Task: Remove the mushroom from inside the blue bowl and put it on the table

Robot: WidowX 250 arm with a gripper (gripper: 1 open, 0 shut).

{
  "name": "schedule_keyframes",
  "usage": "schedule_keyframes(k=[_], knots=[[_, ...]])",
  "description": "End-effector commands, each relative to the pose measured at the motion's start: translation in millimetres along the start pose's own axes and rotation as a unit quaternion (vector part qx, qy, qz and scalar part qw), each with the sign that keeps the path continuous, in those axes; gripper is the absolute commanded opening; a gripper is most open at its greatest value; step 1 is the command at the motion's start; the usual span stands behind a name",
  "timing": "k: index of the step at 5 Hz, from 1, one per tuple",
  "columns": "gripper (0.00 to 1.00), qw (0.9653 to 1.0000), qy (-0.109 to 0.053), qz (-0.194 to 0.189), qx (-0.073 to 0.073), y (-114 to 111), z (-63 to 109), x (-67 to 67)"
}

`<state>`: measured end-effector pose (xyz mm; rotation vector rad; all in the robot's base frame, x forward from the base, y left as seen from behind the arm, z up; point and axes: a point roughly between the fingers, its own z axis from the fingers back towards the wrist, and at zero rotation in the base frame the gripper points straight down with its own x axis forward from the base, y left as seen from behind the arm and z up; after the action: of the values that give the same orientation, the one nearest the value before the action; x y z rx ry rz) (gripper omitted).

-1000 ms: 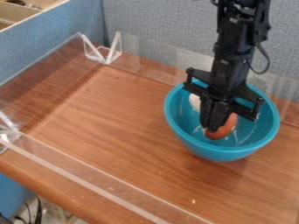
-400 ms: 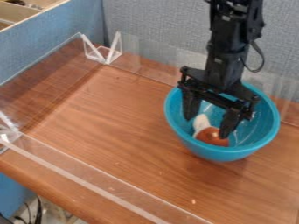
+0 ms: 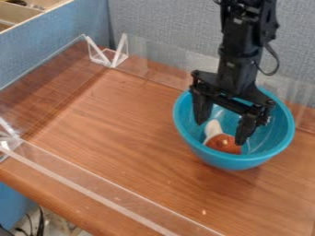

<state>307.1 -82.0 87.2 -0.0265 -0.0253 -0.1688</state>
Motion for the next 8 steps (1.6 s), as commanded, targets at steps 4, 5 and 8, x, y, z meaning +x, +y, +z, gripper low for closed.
schedule_keyframes(k=[4,5,8], knots=[[0.0,0.9996,-0.028,0.003,0.003,3,-8.8,14.9],[0.0,0.9996,-0.027,0.001,0.003,3,-7.4,14.3],[0.0,0.9988,-0.049,0.003,-0.004,11,25.3,11.5]])
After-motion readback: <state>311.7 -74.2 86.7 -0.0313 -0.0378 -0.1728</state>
